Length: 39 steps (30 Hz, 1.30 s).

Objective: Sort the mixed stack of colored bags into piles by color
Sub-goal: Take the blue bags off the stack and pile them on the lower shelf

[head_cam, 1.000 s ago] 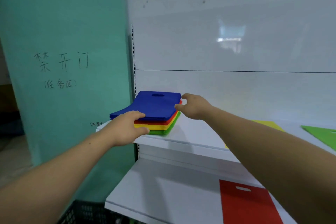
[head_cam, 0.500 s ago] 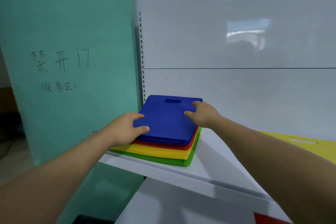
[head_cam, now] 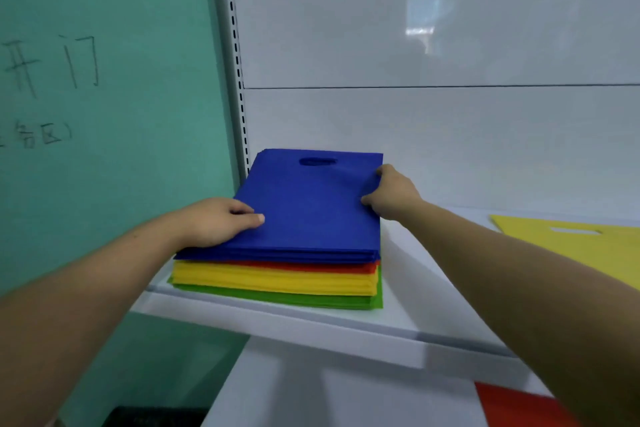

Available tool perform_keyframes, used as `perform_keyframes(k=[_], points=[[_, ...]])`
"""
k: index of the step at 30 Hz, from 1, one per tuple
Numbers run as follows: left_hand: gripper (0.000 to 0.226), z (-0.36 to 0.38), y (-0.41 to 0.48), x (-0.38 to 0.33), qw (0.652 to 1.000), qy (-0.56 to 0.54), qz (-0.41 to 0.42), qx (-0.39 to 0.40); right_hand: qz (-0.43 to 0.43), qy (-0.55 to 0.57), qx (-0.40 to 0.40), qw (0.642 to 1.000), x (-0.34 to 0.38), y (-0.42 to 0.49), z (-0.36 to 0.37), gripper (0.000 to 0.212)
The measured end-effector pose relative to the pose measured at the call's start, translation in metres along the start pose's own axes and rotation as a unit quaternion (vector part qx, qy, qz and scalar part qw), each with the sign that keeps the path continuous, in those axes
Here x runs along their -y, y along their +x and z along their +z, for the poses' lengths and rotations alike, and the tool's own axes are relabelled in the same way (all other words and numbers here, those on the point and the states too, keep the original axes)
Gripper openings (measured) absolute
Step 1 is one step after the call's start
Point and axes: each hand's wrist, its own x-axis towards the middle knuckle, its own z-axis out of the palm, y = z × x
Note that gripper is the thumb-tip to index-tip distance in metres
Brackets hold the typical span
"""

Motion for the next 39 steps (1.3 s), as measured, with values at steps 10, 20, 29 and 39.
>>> perform_keyframes(k=[10, 20, 29, 39], points=[[0.081, -0.005, 0.011, 0.016, 1.000, -0.007, 0.014, 0.017, -0.125, 0.055, -0.187, 0.973, 0.030, -0.033, -0.013, 0.045], [0.043, -0.021, -0.005, 0.003, 0.896, -0.413, 0.146, -0.078, -0.172, 0.129, -0.380, 0.900, 0.063, -0.109, -0.066, 0.039], [0.050, 0.004, -0.035, -0.035, 0.873, -0.401, 0.266, -0.074, -0.005, 0.126, -0.405, 0.905, 0.016, -0.174, -0.095, 0.035], [0.051, 0.052, -0.103, -0.127, 0.859, -0.398, 0.322, 0.007, 0.080, 0.036, -0.444, 0.892, -0.047, -0.281, -0.158, 0.035]])
